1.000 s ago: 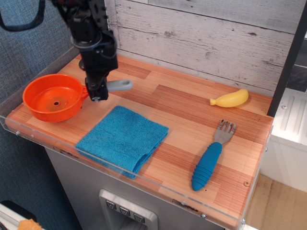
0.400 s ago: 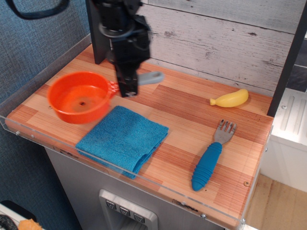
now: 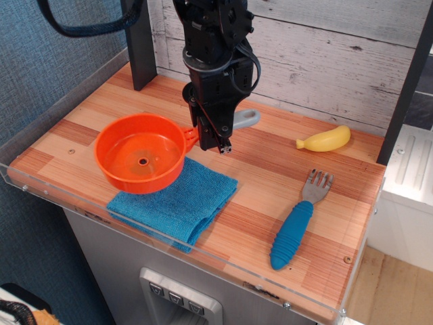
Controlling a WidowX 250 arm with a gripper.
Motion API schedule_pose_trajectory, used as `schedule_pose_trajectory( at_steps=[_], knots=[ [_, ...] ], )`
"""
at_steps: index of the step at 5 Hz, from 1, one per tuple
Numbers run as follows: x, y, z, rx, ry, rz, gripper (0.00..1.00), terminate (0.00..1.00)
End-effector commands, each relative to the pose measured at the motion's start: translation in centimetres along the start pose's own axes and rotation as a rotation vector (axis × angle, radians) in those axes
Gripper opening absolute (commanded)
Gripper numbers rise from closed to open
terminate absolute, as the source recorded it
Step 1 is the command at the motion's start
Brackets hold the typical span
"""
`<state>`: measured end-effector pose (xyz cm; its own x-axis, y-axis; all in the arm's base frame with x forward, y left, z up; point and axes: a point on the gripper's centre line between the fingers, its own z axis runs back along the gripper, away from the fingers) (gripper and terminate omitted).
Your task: Place red pot on top of blue cloth.
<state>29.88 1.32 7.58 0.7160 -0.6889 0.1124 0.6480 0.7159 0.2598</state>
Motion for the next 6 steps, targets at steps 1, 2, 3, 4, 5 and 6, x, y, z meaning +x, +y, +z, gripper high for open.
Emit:
schedule_pose_trajectory(
  at_steps=[1, 2, 3, 4, 5, 6],
  knots=[
    [1.4, -0.3, -0.6, -0.05, -0.08, 0.016, 0.0, 0.0],
    [1.5, -0.7, -1.3, -0.1, -0.093, 0.017, 0.0, 0.0],
    [1.5, -0.8, -2.5, -0.101, -0.081, 0.026, 0.0, 0.0],
    [1.2, -0.7, -3.2, -0.109, -0.065, 0.022, 0.0, 0.0],
    [0.9, -0.4, -2.7, -0.12, -0.084, 0.042, 1.0, 0.0],
    [0.8, 0.2, -1.8, -0.098, -0.095, 0.041, 1.0, 0.0]
  ],
)
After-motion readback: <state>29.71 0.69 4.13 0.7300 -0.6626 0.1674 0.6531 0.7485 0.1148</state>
